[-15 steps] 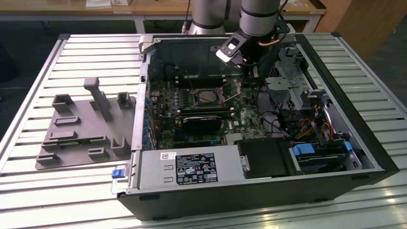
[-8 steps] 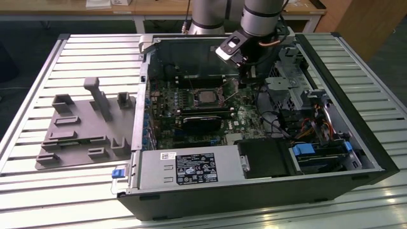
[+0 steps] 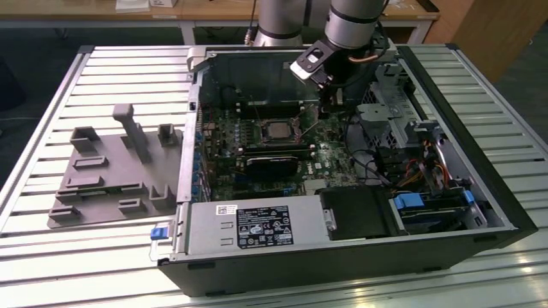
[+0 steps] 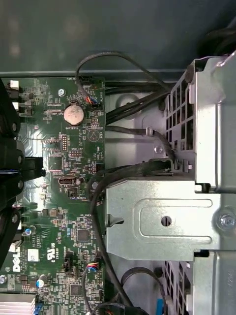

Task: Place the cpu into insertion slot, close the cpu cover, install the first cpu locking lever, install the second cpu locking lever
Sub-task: 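Close the cpu cover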

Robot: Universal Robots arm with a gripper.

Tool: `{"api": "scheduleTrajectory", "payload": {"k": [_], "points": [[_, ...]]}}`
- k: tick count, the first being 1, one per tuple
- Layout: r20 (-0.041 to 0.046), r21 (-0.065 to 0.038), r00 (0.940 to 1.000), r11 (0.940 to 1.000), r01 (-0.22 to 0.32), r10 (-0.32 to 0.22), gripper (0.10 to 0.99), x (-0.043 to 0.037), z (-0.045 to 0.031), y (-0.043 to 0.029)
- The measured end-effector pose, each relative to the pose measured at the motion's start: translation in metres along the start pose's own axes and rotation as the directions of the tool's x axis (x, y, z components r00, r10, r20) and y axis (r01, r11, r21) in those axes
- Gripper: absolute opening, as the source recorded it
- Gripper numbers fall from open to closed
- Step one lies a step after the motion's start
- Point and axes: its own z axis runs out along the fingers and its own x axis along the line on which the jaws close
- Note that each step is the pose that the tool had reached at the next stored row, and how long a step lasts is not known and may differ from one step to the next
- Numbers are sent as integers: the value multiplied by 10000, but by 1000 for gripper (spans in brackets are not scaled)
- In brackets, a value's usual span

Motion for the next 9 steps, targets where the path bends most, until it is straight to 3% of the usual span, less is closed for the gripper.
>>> {"api": "scheduleTrajectory", "payload": {"k": [3,9], "points": [[-1,0,10000,10000,2,-2,102,0,1,-16],[0,-14,10000,10000,0,0,102,-3,5,-117]]}}
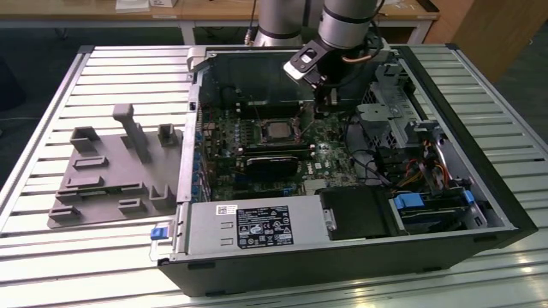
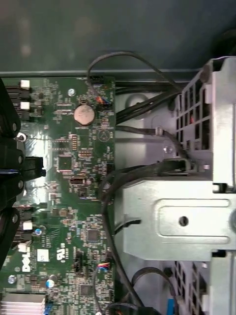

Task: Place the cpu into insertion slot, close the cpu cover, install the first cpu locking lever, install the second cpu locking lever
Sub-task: 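Close the cpu cover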

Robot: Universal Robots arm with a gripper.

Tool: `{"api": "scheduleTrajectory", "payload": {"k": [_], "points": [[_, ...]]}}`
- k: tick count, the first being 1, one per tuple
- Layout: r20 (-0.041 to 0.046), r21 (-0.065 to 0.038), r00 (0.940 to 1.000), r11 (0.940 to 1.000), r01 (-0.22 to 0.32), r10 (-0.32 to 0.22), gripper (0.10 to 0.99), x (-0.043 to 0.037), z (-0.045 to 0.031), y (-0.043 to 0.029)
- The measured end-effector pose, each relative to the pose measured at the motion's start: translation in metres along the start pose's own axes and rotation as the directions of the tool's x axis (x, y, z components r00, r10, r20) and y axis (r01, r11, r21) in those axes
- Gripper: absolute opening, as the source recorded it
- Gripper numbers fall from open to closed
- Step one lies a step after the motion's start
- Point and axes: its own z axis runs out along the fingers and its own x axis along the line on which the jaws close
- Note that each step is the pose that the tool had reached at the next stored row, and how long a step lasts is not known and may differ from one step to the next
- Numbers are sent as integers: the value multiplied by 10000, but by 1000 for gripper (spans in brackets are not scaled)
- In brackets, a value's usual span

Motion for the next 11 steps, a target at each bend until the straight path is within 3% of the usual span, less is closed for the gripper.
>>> {"api": "scheduleTrajectory", "payload": {"k": [6,11], "points": [[-1,-59,10000,10000,-1,1,102,-3,6,-138],[-2,-157,10000,9999,-1,1,102,-7,12,-298]]}}
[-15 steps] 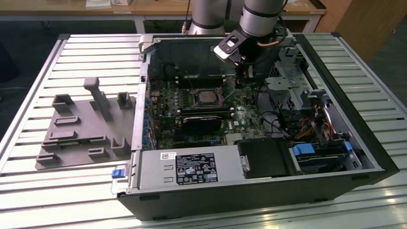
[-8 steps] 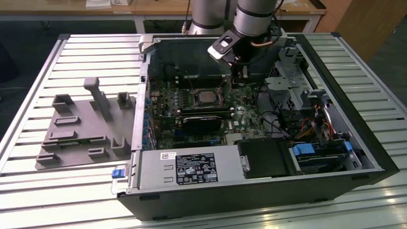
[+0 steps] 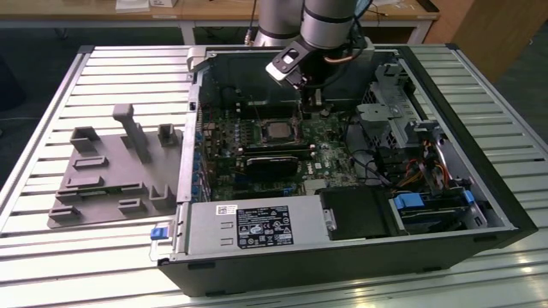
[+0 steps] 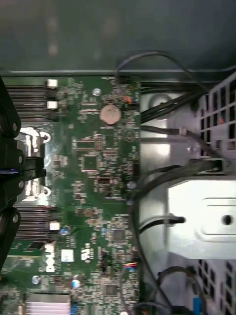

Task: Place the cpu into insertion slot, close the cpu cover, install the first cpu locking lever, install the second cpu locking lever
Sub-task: 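Close the cpu cover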

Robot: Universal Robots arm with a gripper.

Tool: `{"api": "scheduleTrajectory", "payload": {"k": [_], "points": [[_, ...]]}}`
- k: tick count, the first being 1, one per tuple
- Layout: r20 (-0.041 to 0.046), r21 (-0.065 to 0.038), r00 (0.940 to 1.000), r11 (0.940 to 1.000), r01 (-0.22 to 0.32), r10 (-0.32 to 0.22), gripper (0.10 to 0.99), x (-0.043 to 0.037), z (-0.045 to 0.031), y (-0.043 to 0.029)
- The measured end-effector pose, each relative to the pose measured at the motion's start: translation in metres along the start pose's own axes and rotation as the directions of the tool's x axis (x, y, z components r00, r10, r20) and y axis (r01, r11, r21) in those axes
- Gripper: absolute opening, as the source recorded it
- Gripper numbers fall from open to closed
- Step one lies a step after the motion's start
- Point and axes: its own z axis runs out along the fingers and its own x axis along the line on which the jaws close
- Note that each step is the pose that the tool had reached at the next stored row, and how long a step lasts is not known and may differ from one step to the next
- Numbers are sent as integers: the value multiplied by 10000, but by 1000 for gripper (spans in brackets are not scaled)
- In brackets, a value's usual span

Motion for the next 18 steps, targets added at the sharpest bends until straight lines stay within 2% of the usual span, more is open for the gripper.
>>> {"api": "scheduleTrajectory", "payload": {"k": [4,9,10,12,14,18], "points": [[-5,-85,10000,10000,-2,2,102,-3,4,-117],[-5,-114,10000,9999,-2,2,102,-3,4,-134],[-4,-163,10000,9999,-1,1,102,-3,4,-139],[-11,-360,10000,9994,-2,2,102,-3,9,-166],[-14,-496,10000,9988,-4,3,102,-4,16,-202],[-14,-539,10000,9985,-4,3,102,-6,37,-291]]}}
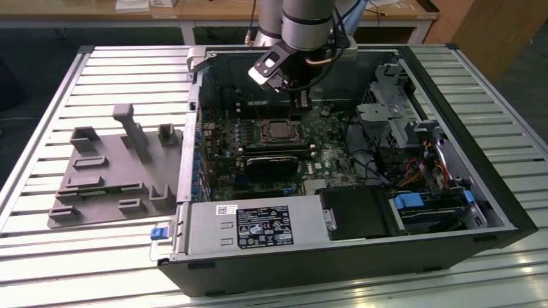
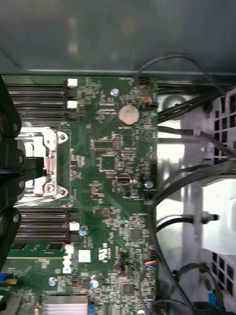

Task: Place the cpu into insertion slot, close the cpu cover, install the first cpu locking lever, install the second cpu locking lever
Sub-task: 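Close the cpu cover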

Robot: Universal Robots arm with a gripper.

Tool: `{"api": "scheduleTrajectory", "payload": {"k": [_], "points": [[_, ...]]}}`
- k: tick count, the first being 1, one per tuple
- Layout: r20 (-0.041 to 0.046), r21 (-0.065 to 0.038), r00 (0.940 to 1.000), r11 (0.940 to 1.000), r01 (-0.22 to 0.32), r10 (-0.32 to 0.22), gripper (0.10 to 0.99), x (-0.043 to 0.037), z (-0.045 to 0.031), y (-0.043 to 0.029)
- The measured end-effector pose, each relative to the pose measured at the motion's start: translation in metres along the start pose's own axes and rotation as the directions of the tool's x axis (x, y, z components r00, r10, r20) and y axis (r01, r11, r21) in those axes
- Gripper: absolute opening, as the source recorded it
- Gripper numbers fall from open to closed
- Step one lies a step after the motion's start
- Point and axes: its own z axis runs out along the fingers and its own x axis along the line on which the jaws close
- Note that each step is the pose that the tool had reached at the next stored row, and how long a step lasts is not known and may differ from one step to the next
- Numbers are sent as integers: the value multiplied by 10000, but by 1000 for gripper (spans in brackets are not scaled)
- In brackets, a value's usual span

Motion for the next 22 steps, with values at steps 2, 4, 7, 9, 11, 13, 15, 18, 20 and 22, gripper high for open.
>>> {"api": "scheduleTrajectory", "payload": {"k": [2,4,7,9,11,13,15,18,20,22], "points": [[1,-1,10000,10000,-1,1,102,-1,15,-36],[0,-1,10000,10000,0,0,102,-2,31,-62],[2,0,10000,10000,0,0,102,-3,45,-111],[0,-1,10000,10000,0,0,102,-4,52,-149],[1,-1,10000,10000,0,0,102,-5,57,-176],[1,-1,10000,10000,-1,1,102,-6,63,-203],[1,-1,10000,10000,0,0,102,-7,68,-232],[0,-1,10000,10000,0,0,102,-8,79,-278],[0,-1,10000,10000,0,0,102,-8,89,-296],[1,-1,10000,10000,3,-3,102,-9,96,-300]]}}
